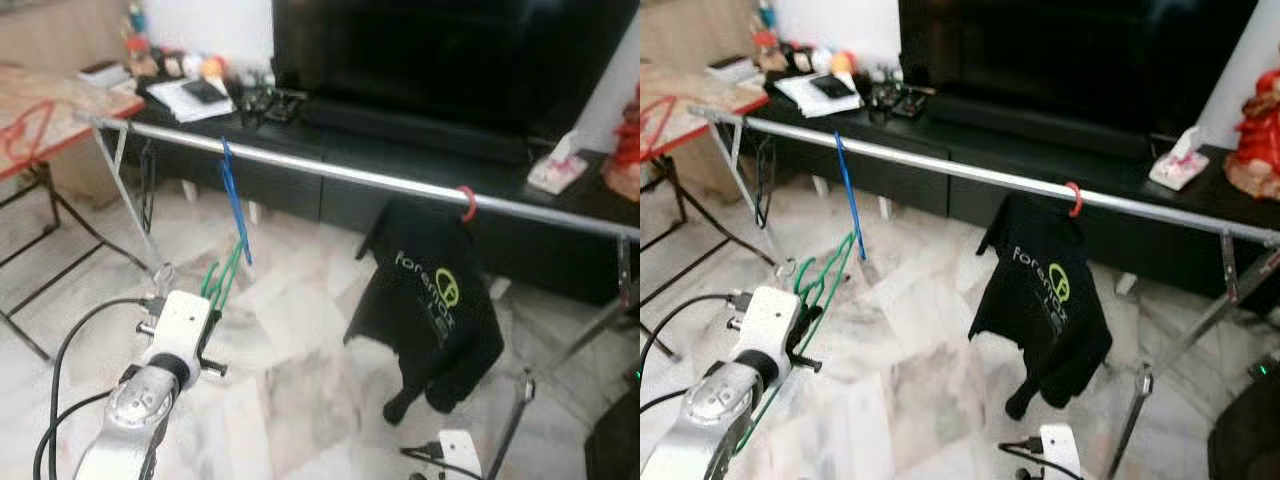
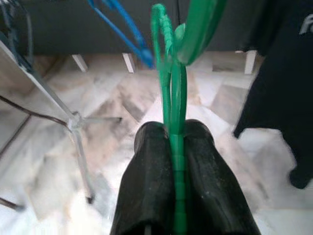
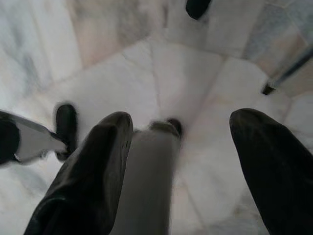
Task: Hang hanger
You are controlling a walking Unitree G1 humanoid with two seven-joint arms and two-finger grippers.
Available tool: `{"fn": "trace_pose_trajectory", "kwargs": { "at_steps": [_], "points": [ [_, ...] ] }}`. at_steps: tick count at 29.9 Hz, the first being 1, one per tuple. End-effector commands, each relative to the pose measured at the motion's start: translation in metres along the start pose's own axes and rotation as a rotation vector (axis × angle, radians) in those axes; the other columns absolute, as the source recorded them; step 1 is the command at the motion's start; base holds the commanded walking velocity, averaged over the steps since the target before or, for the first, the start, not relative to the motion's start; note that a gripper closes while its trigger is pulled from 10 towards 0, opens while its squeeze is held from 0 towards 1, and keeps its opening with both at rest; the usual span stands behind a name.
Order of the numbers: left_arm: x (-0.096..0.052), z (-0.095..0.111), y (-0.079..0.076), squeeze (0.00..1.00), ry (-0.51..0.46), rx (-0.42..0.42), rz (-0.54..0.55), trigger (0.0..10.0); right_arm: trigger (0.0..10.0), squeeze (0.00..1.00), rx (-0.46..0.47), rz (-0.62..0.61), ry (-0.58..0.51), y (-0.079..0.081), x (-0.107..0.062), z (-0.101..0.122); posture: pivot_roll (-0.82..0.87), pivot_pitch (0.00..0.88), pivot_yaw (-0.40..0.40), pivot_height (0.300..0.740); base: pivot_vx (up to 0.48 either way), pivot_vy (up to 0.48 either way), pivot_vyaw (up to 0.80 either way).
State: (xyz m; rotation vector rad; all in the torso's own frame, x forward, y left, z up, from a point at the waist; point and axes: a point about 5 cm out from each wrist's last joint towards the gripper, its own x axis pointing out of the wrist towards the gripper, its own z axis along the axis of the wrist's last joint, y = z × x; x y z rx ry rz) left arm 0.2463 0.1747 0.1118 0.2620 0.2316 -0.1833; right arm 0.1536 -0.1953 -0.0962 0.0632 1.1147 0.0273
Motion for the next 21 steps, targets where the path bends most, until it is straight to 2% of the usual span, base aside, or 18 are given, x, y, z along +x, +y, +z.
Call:
{"fn": "trace_pose_trajectory", "kwargs": {
  "at_steps": [1, 3, 4, 5, 10, 14, 18, 21],
  "points": [
    [-0.001, 0.002, 0.002, 0.00, -0.009, 0.006, 0.005, 10.0, 10.0, 0.00, -0.008, -0.004, -0.011, -0.001, 0.000, 0.005, 0.06, 0.000, -0.051, 0.716, 0.000, -0.375, 0.64],
    [-0.001, 0.002, 0.002, 0.00, -0.009, 0.006, 0.008, 10.0, 10.0, 0.00, -0.010, -0.003, -0.011, 0.000, 0.000, 0.005, 0.06, 0.000, -0.051, 0.716, 0.000, -0.375, 0.64],
    [0.004, -0.038, -0.004, 0.00, 0.030, -0.106, -0.016, 10.0, 10.0, 0.00, 0.015, -0.019, -0.033, -0.003, 0.000, 0.007, 0.04, 0.000, -0.065, 0.716, 0.000, 0.000, 0.00],
    [0.003, -0.056, -0.008, 0.00, 0.048, -0.161, -0.025, 10.0, 10.0, 0.00, 0.029, -0.028, -0.044, -0.004, 0.000, 0.008, 0.04, 0.000, -0.065, 0.716, 0.000, 0.000, 0.00],
    [0.004, -0.063, -0.005, 0.00, 0.067, -0.153, -0.040, 10.0, 10.0, 0.00, 0.028, -0.030, -0.046, -0.003, 0.000, 0.008, 0.03, 0.000, -0.055, 0.716, 0.000, 0.000, 0.00],
    [0.005, -0.059, 0.002, 0.00, 0.040, -0.164, -0.012, 10.0, 10.0, 0.00, 0.024, -0.031, -0.046, -0.002, 0.000, 0.007, 0.04, 0.000, -0.049, 0.716, 0.000, 0.000, 0.00],
    [0.008, -0.064, 0.002, 0.00, 0.023, -0.176, -0.016, 10.0, 10.0, 0.00, 0.026, -0.037, -0.044, -0.001, 0.000, 0.007, 0.04, 0.000, -0.045, 0.716, 0.000, 0.000, 0.00],
    [0.009, -0.066, 0.002, 0.00, 0.021, -0.187, -0.020, 10.0, 10.0, 0.00, 0.032, -0.042, -0.048, -0.001, 0.000, 0.008, 0.04, 0.000, -0.044, 0.716, 0.000, 0.419, 0.00]
  ]
}}
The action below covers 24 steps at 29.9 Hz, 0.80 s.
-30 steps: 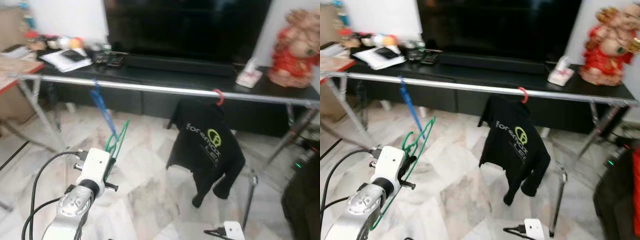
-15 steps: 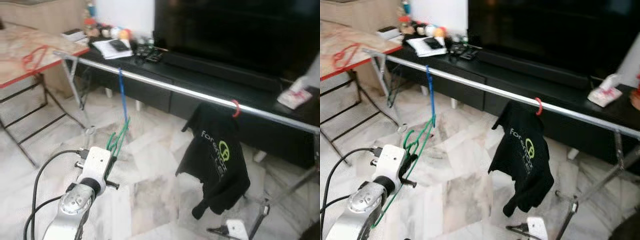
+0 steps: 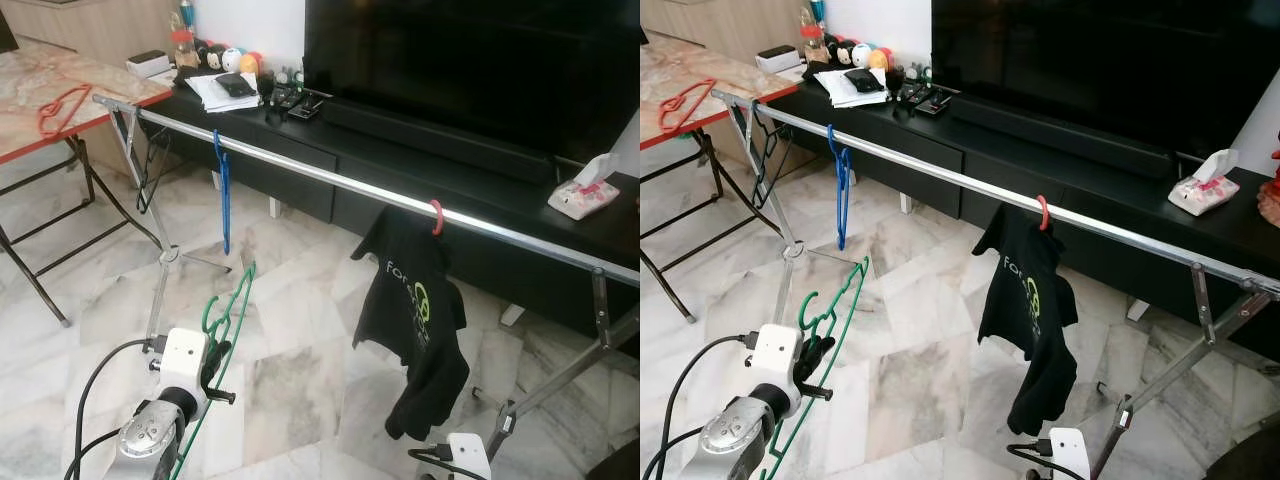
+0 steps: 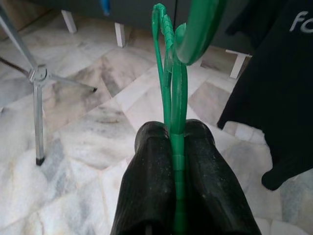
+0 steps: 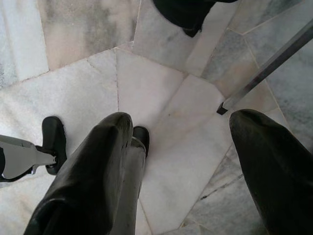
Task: Hang hanger
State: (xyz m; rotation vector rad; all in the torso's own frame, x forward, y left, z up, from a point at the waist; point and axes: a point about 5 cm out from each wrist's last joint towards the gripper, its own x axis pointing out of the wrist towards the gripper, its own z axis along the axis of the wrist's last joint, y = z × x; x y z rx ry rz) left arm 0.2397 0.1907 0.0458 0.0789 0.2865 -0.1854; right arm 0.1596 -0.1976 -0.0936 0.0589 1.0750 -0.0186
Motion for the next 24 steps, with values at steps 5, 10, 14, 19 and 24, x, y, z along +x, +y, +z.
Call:
{"fn": "trace_pose_trajectory", "kwargs": {
  "at_steps": [5, 10, 14, 19, 24],
  "points": [
    [0.0015, 0.0029, 0.0037, 0.00, -0.024, 0.002, 0.008, 10.0, 10.0, 0.00, -0.001, -0.005, -0.001, 0.0004, 0.0003, 0.0013, 0.04, 0.000, -0.048, 0.716, 0.000, 0.468, -0.40],
    [0.0013, 0.0028, 0.0048, 0.00, -0.037, 0.011, 0.007, 10.0, 10.0, 0.00, 0.001, 0.002, -0.002, 0.0002, 0.0002, 0.0015, 0.04, 0.000, -0.053, 0.716, 0.000, 0.133, -0.69],
    [0.0005, 0.0039, 0.0052, 0.00, -0.050, 0.024, 0.009, 10.0, 10.0, 0.00, -0.003, 0.001, 0.001, -0.0002, 0.0002, 0.0014, 0.04, 0.000, -0.056, 0.716, 0.000, 0.000, -0.69],
    [-0.0004, 0.0060, 0.0051, 0.00, -0.062, 0.030, 0.006, 10.0, 10.0, 0.00, 0.003, 0.000, -0.005, -0.0003, 0.0001, 0.0017, 0.04, 0.000, -0.056, 0.716, 0.000, 0.000, -0.44],
    [-0.0001, 0.0073, 0.0047, 0.00, -0.070, 0.031, 0.002, 10.0, 10.0, 0.00, 0.006, -0.001, -0.010, -0.0005, 0.0001, 0.0023, 0.05, 0.000, -0.062, 0.716, 0.000, 0.000, 0.00]
  ]
}}
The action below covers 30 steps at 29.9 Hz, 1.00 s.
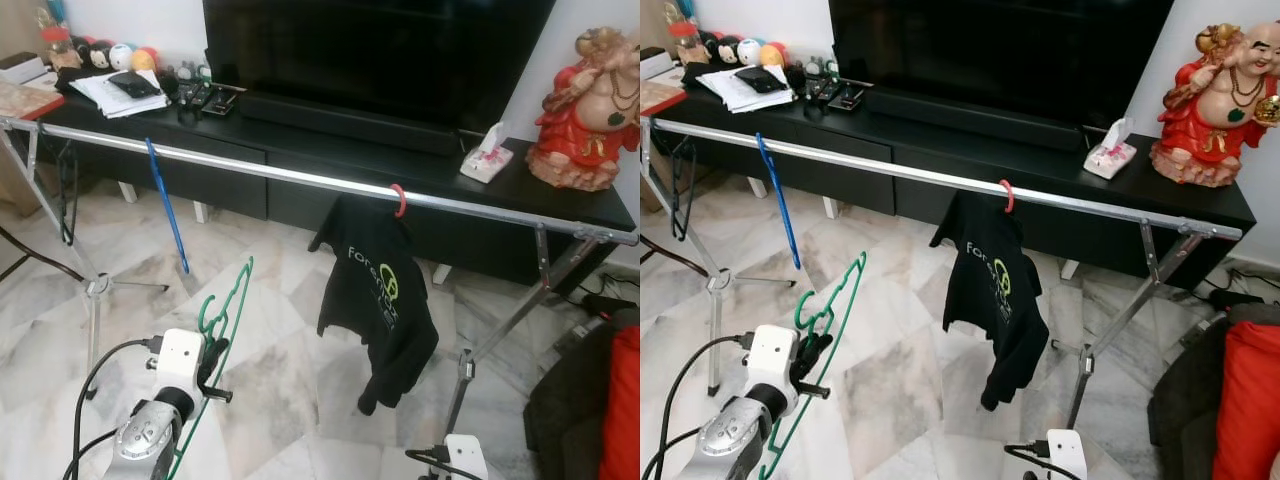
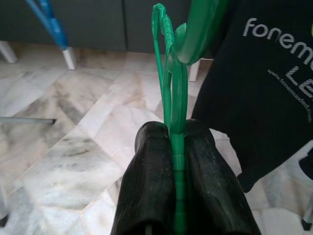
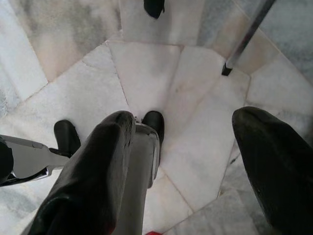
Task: Hang hanger
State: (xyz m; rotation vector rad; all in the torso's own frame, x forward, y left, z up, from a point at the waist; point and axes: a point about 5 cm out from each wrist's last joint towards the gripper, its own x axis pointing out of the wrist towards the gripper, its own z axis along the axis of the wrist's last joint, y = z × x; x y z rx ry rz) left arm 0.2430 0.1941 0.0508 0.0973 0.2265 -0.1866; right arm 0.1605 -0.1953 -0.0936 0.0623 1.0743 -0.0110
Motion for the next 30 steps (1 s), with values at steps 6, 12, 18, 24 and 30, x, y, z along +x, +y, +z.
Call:
{"fn": "trace_pose_trajectory", "kwargs": {
  "at_steps": [6, 12, 18, 24, 30],
  "points": [
    [-0.0002, 0.0049, 0.0002, 0.00, -0.026, 0.023, -0.005, 10.0, 10.0, 0.00, 0.003, -0.009, -0.008, -0.0029, -0.0003, 0.0019, 0.05, 0.000, -0.066, 0.716, 0.334, 0.000, 0.00],
    [-0.0002, 0.0054, -0.0006, 0.00, -0.026, 0.030, -0.013, 10.0, 10.0, 0.00, 0.001, -0.009, -0.005, -0.0028, -0.0003, 0.0019, 0.05, 0.000, -0.065, 0.716, 0.354, 0.000, -0.44],
    [-0.0003, 0.0060, -0.0001, 0.00, -0.029, 0.033, -0.015, 10.0, 10.0, 0.00, 0.003, -0.006, -0.011, -0.0024, -0.0002, 0.0023, 0.05, 0.000, -0.065, 0.716, 0.356, 0.000, -0.28],
    [-0.0006, 0.0075, 0.0005, 0.00, -0.034, 0.038, -0.014, 10.0, 10.0, 0.00, -0.002, -0.003, -0.007, -0.0024, -0.0002, 0.0020, 0.05, 0.000, -0.065, 0.716, 0.357, 0.000, 0.00],
    [-0.0010, 0.0076, -0.0002, 0.00, -0.033, 0.045, -0.019, 10.0, 10.0, 0.00, -0.004, -0.001, -0.006, -0.0025, -0.0003, 0.0017, 0.05, 0.000, -0.065, 0.716, 0.344, 0.000, 0.00]
  ]
}}
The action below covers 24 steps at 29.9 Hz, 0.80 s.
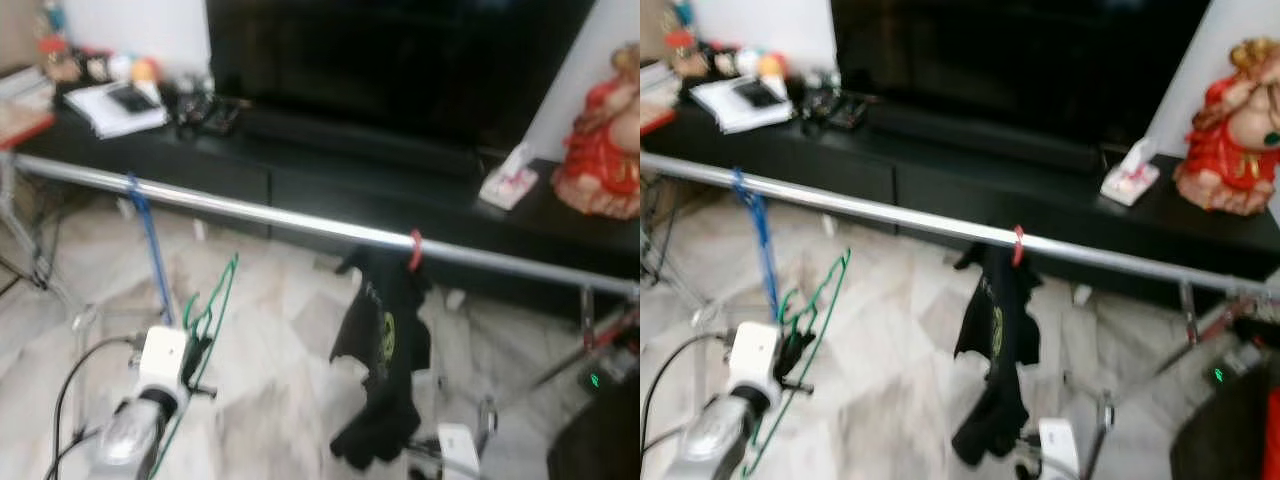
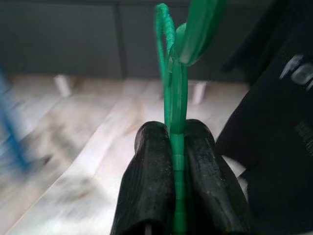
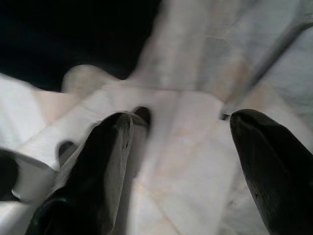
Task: Hang hanger
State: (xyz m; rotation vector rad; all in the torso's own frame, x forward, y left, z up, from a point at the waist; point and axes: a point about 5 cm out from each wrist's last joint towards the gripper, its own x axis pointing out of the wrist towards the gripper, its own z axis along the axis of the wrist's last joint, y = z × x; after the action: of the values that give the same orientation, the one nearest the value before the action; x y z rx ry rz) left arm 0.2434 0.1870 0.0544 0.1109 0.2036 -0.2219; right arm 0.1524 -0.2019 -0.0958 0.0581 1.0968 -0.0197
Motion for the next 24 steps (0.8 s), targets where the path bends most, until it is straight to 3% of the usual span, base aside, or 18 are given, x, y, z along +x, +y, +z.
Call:
{"fn": "trace_pose_trajectory", "kwargs": {
  "at_steps": [1, 6, 10, 18, 24],
  "points": [
    [-0.002, 0.003, 0.006, 0.00, -0.008, 0.027, 0.011, 10.0, 10.0, 0.00, -0.006, 0.009, -0.028, 0.004, 0.001, 0.010, 0.05, 0.000, -0.065, 0.716, 0.322, 0.000, 0.00],
    [-0.004, 0.002, 0.004, 0.00, -0.006, 0.046, -0.023, 10.0, 10.0, 0.00, -0.009, 0.010, -0.027, 0.004, 0.001, 0.009, 0.05, 0.000, -0.066, 0.716, 0.000, 0.000, 0.00],
    [-0.007, 0.007, 0.000, 0.00, -0.006, 0.134, -0.123, 10.0, 10.0, 0.00, -0.017, 0.011, -0.025, 0.004, 0.001, 0.010, 0.05, 0.000, -0.066, 0.716, 0.000, 0.000, 0.00],
    [-0.007, 0.020, 0.004, 0.00, -0.028, 0.266, -0.205, 10.0, 10.0, 0.00, -0.024, 0.013, -0.026, 0.004, 0.001, 0.010, 0.05, 0.000, -0.068, 0.716, 0.000, 0.000, 0.00],
    [0.007, 0.037, 0.012, 0.00, -0.082, 0.321, -0.178, 10.0, 10.0, 0.00, -0.034, 0.013, -0.025, 0.004, 0.001, 0.010, 0.05, 0.000, -0.070, 0.716, 0.000, 0.000, 0.00]
  ]
}}
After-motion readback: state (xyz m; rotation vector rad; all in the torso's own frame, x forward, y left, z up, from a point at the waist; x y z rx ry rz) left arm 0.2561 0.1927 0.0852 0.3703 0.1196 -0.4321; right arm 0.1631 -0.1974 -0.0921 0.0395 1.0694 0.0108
